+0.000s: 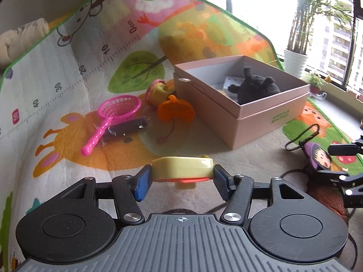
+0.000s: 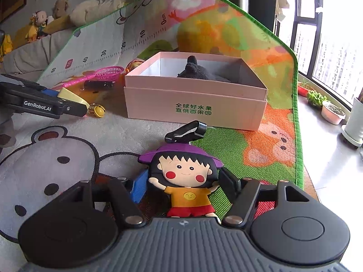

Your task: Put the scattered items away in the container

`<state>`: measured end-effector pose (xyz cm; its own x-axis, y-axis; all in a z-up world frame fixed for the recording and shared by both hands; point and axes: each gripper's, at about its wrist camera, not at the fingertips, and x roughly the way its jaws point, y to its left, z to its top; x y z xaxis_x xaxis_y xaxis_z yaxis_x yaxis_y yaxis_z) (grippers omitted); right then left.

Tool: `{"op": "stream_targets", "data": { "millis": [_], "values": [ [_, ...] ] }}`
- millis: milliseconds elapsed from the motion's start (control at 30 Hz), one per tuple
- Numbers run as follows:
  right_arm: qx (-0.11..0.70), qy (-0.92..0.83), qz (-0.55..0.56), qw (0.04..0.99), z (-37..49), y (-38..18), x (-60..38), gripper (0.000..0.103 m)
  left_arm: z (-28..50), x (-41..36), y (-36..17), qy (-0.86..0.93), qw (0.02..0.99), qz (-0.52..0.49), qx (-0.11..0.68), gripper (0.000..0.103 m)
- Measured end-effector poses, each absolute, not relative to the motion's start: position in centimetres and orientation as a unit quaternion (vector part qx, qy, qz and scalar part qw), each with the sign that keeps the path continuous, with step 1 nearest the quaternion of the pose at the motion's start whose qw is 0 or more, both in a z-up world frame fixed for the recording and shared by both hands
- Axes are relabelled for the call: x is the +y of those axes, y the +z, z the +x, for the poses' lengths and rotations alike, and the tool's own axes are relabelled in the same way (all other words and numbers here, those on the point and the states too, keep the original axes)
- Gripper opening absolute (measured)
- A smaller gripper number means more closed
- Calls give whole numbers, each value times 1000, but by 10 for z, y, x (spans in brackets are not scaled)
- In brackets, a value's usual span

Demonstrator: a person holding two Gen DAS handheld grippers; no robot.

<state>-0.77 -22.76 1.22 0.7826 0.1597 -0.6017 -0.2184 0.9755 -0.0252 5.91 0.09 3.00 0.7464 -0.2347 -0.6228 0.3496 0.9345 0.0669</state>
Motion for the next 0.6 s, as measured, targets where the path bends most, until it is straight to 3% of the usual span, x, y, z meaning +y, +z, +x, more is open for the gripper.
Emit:
{"op": "stream_targets", "data": {
  "millis": [233,467,600],
  "values": [
    [314,106,-50,942,-19,18,-227,49,25,-16,38,-207,921,112,311,63],
    [316,113,-40,941,-36,20,-232,49,2,-24,27,-231,908,120,328,64],
    [322,112,-30,940,-50,20,-237,59,-3,-20,25,-224,911,109,329,64]
  ]
}}
